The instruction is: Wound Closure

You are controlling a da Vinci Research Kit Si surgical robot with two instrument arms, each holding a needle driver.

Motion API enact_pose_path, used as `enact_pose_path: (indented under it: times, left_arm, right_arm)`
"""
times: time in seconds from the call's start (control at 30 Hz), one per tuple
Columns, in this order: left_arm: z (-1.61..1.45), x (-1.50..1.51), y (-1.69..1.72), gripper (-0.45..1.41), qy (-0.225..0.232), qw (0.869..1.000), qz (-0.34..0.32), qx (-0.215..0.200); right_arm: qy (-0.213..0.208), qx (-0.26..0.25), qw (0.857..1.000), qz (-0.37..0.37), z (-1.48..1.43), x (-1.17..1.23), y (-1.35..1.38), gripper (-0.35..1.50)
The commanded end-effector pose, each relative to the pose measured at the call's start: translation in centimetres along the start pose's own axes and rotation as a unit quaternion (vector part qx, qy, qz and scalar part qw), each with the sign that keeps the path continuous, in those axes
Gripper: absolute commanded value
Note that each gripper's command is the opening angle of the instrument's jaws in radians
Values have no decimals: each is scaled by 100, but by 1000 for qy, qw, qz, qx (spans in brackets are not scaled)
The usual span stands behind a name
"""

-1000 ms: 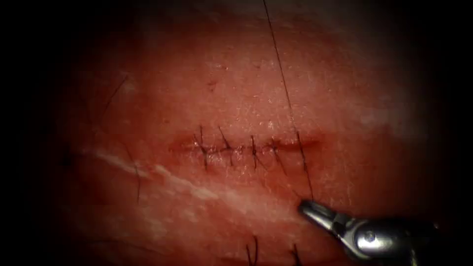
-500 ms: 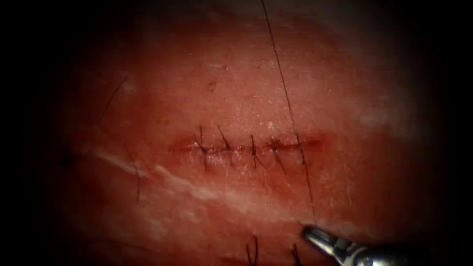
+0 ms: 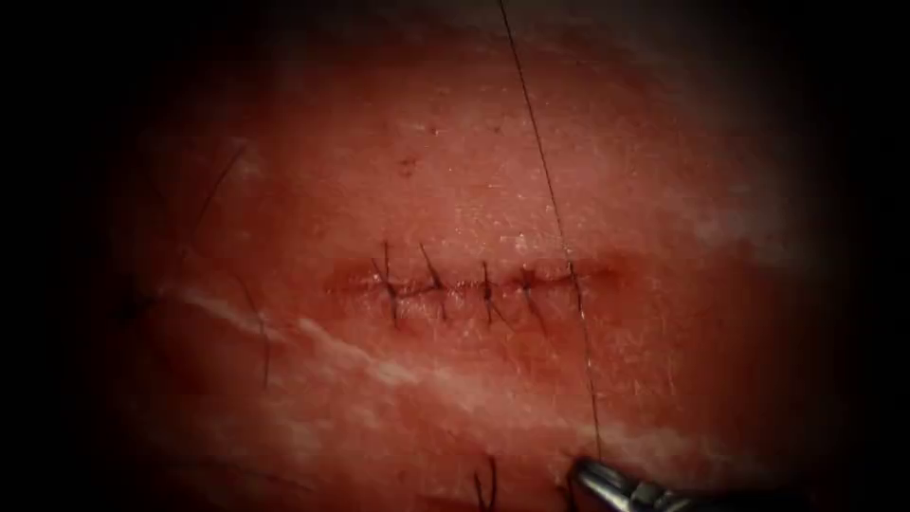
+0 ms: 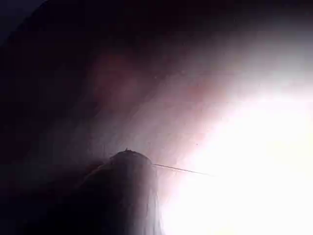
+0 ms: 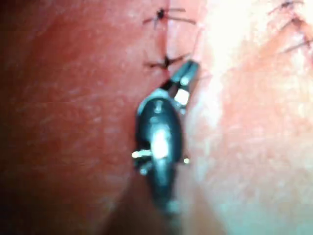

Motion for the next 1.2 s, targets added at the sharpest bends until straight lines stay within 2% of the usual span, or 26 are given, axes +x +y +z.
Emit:
enact_pose_path:
  times: [0.03,0.17,0.2,0.23,0.27,0.3,0.33,0.37,0.4,0.43,0.57,0.67,0.7,0.73,0.8,0.83,0.87,0.93,1.03,1.1,1.2]
  left_arm:
    - [5,3,4,-45,1,1000,0,0]
    - [-8,3,9,-45,0,1000,1,-3]
    - [-19,4,14,-45,-2,1000,5,-12]
    - [-19,4,14,-45,-2,1000,5,-12]
    - [-29,5,19,-45,-7,1000,13,-26]
    - [-55,7,32,-45,-12,998,4,-54]
    - [-55,7,32,-45,-12,998,4,-54]
    - [-80,9,46,-45,-2,997,-7,-82]
    - [-80,9,46,-45,-2,997,-7,-82]
    - [-118,13,68,-45,13,990,-22,-139]
    - [-188,19,102,-45,29,984,-23,-177]
    - [-225,21,116,-45,40,982,-25,-185]
    - [-225,21,116,-45,40,982,-25,-185]
    - [-245,22,126,-45,47,981,-24,-189]
    - [-253,23,132,-45,49,980,-22,-191]
    - [-277,25,156,-45,64,979,-21,-195]
    - [-277,25,156,-45,64,979,-21,-195]
    - [-296,26,180,-45,84,975,-20,-203]
    - [-311,27,201,-45,98,974,-13,-204]
    - [-321,29,214,-45,109,973,-5,-205]
    - [-329,34,225,-45,121,972,1,-202]
  right_arm:
    - [-4,0,1000,4,-3,-6,-10,-35]
    - [-3,7,1000,9,-3,-2,-5,-35]
    - [0,18,1000,14,-3,4,-1,-20]
    - [0,18,1000,14,-3,4,-1,-20]
    - [1,18,1000,15,-4,6,0,22]
    - [4,29,999,22,-6,16,3,93]
    - [4,29,999,22,-6,16,3,93]
    - [10,37,999,24,-9,23,4,104]
    - [10,37,999,24,-9,23,4,104]
    - [12,44,999,28,-15,34,8,114]
    - [17,70,997,34,-26,51,16,116]
    - [23,101,994,45,-33,59,24,113]
    - [23,101,994,45,-33,59,24,113]
    - [24,114,992,49,-37,64,30,114]
    - [26,125,990,58,-39,67,34,114]
    - [37,158,983,85,-43,75,46,114]
    - [37,158,983,85,-43,75,46,114]
    - [54,182,976,109,-44,82,59,116]
    - [67,208,966,135,-46,87,71,128]
    - [86,241,953,165,-50,91,81,138]
    - [93,269,944,168,-54,92,91,130]
